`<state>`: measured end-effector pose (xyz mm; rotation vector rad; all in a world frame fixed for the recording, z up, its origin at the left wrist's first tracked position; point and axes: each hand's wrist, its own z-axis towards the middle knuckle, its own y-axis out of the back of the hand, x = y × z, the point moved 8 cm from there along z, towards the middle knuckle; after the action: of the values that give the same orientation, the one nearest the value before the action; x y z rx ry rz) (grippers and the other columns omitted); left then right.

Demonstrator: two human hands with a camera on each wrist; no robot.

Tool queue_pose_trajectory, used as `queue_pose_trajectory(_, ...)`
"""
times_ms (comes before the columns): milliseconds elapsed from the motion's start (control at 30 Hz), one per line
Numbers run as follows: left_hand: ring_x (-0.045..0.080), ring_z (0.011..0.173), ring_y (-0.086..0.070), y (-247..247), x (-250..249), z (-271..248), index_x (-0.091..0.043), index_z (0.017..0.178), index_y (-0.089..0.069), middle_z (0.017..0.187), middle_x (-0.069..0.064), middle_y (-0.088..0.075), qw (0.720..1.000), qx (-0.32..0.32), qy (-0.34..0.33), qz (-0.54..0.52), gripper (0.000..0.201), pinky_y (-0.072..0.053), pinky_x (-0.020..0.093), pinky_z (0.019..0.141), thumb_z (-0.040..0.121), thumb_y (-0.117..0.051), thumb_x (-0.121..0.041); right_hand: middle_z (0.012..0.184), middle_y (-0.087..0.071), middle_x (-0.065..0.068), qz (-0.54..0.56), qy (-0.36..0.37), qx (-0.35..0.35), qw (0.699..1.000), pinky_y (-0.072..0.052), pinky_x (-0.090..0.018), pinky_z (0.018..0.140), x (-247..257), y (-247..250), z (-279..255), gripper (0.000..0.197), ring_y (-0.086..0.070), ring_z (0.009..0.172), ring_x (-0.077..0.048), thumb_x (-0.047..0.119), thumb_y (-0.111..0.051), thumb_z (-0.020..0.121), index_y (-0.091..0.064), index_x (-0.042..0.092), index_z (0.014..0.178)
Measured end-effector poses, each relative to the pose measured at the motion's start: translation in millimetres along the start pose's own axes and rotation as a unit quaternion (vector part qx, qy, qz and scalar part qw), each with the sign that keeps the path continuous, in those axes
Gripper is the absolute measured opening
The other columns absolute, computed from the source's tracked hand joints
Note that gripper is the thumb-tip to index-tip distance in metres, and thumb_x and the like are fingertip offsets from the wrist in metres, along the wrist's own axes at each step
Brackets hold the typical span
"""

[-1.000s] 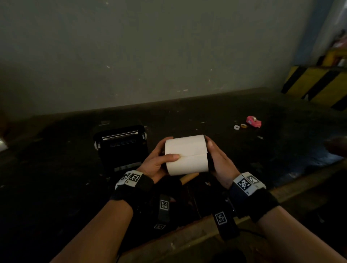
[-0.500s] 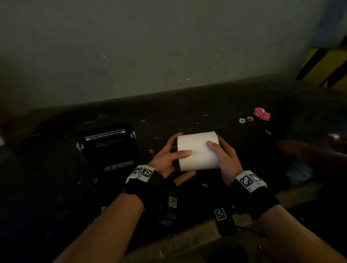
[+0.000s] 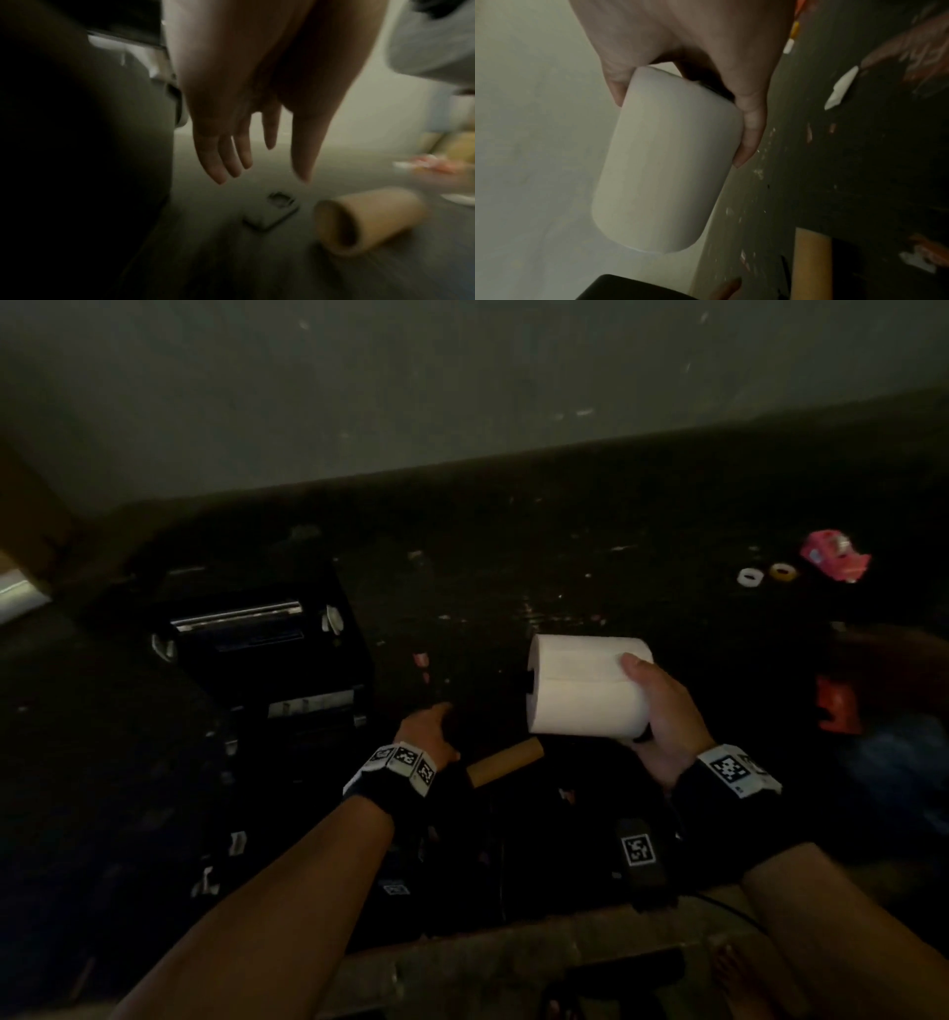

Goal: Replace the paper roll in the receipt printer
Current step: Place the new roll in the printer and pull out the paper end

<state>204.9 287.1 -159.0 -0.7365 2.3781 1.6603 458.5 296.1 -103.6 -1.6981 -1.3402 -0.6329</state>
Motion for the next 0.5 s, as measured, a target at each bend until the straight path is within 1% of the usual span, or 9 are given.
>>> queue_pose_trajectory(67, 0.029, 0.129, -0.046, -5, 5, 9, -0.014, 0.139, -0.040, 0.141, 0.014, -0.048, 0.999, 0.016, 0.018, 0.040, 0.072, -0.038, 0.031, 0.106, 0.076, -0.073, -0.022, 0.111, -0.059, -0.007, -0.002, -0.010, 0.015, 1.000, -0.052, -0.044, 0.078, -5, -2, 11, 0.014, -0.057, 0.103, -0.029, 0.040, -0.063, 0.077, -0.055, 0.037, 0.088)
queue_pose_trajectory(167, 0.029, 0.123, -0.052, -14, 7, 18, -0.012, 0.132, -0.049, 0.135, 0.014, -0.053, 0.997, 0.030, 0.040, 0.056, 0.063, -0.043, 0.030, 0.100, 0.075, -0.074, -0.026, 0.117, -0.058, -0.008, -0.005, -0.017, 0.025, 1.000, -0.052, -0.047, 0.085, -9, -4, 25, 0.014, -0.057, 0.107, -0.030, 0.041, -0.064, 0.077, -0.056, 0.038, 0.089)
queue_pose_trajectory(200, 0.028, 0.120, -0.054, -16, 5, 19, -0.011, 0.127, -0.052, 0.132, 0.014, -0.055, 0.997, 0.029, 0.046, 0.061, 0.057, -0.045, 0.029, 0.097, 0.077, -0.072, -0.026, 0.118, -0.058, -0.008, -0.006, -0.017, 0.028, 0.999, -0.051, -0.049, 0.088, -10, -4, 28, 0.015, -0.056, 0.108, -0.031, 0.041, -0.064, 0.077, -0.056, 0.038, 0.089)
queue_pose_trajectory(267, 0.027, 0.116, -0.058, -18, 3, 22, -0.008, 0.120, -0.057, 0.126, 0.014, -0.060, 0.995, 0.006, 0.068, 0.071, 0.042, -0.046, 0.030, 0.095, 0.082, -0.066, -0.025, 0.119, -0.058, -0.008, -0.007, -0.025, 0.033, 0.999, -0.049, -0.051, 0.091, -11, -5, 33, 0.017, -0.056, 0.109, -0.031, 0.042, -0.065, 0.075, -0.056, 0.039, 0.090)
queue_pose_trajectory(333, 0.027, 0.112, -0.059, -19, -2, 22, -0.006, 0.116, -0.060, 0.122, 0.014, -0.062, 0.995, -0.010, 0.073, 0.073, 0.034, -0.048, 0.030, 0.093, 0.087, -0.060, -0.022, 0.120, -0.058, -0.009, -0.006, -0.028, 0.037, 0.999, -0.049, -0.052, 0.092, -11, -4, 36, 0.019, -0.056, 0.109, -0.032, 0.042, -0.065, 0.075, -0.056, 0.038, 0.091)
queue_pose_trajectory(400, 0.028, 0.112, -0.059, -21, -4, 23, -0.006, 0.117, -0.060, 0.122, 0.014, -0.061, 0.995, 0.004, 0.064, 0.077, 0.040, -0.050, 0.031, 0.092, 0.084, -0.064, -0.026, 0.119, -0.058, -0.009, -0.001, -0.031, 0.042, 0.999, -0.048, -0.053, 0.094, -11, -2, 37, 0.019, -0.056, 0.109, -0.032, 0.041, -0.065, 0.075, -0.057, 0.037, 0.092)
queue_pose_trajectory(467, 0.029, 0.114, -0.058, -20, -5, 25, -0.007, 0.121, -0.058, 0.125, 0.014, -0.060, 0.994, 0.021, 0.065, 0.086, 0.049, -0.051, 0.032, 0.093, 0.079, -0.070, -0.030, 0.117, -0.059, -0.009, 0.005, -0.027, 0.045, 0.999, -0.048, -0.053, 0.093, -11, 0, 37, 0.017, -0.057, 0.108, -0.032, 0.040, -0.064, 0.077, -0.057, 0.036, 0.092)
queue_pose_trajectory(500, 0.029, 0.115, -0.058, -18, -4, 24, -0.007, 0.122, -0.058, 0.126, 0.014, -0.059, 0.993, 0.031, 0.069, 0.087, 0.050, -0.050, 0.032, 0.095, 0.079, -0.070, -0.030, 0.117, -0.060, -0.009, 0.008, -0.026, 0.044, 0.999, -0.049, -0.052, 0.092, -11, 2, 38, 0.016, -0.057, 0.108, -0.031, 0.040, -0.063, 0.078, -0.058, 0.036, 0.092)
